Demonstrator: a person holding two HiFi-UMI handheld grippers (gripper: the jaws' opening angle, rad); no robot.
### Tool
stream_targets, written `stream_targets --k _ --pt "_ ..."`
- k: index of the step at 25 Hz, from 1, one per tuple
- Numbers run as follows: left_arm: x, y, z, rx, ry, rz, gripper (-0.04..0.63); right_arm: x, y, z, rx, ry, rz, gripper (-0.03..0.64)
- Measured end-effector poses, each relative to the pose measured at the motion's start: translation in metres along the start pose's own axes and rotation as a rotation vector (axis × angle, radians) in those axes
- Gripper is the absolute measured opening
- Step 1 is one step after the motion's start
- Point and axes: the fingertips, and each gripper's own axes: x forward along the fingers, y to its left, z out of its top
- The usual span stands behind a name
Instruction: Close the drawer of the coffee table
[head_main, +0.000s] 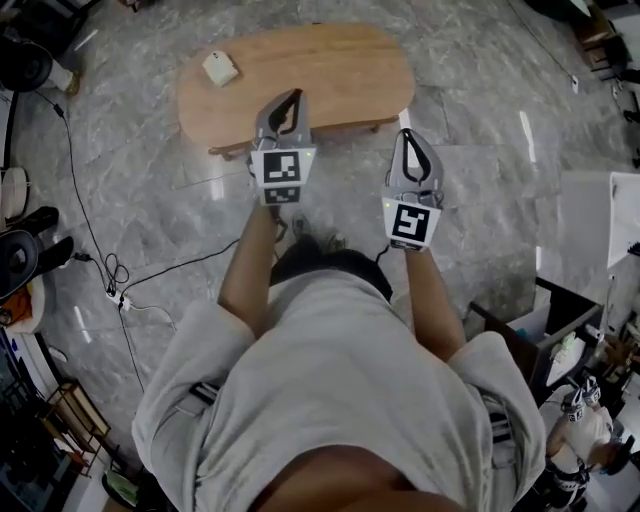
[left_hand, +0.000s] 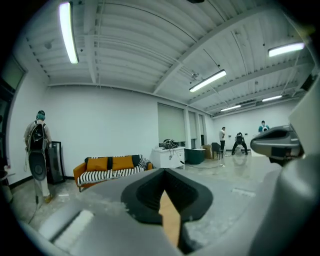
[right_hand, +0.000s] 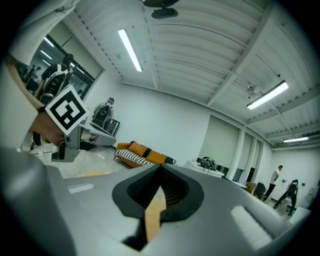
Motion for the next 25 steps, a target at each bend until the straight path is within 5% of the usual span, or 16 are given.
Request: stream_targets --k 4,10,25 --pt "-0.001 0.019 0.016 -0.012 -0.042 0.018 0.02 0.004 0.0 0.013 -0.027 0.012 -0.008 0.003" --pt "-0.002 -0.021 0.025 -0.046 -0.085 -0.053 0.02 0.015 0.011 0.034 -0.052 -0.015 0.046 0.003" --pt "0.001 -0.031 0.018 -0.045 -0.059 -0.105 0.02 0.035 0.021 0.037 0.028 -0.035 0.046 0.003"
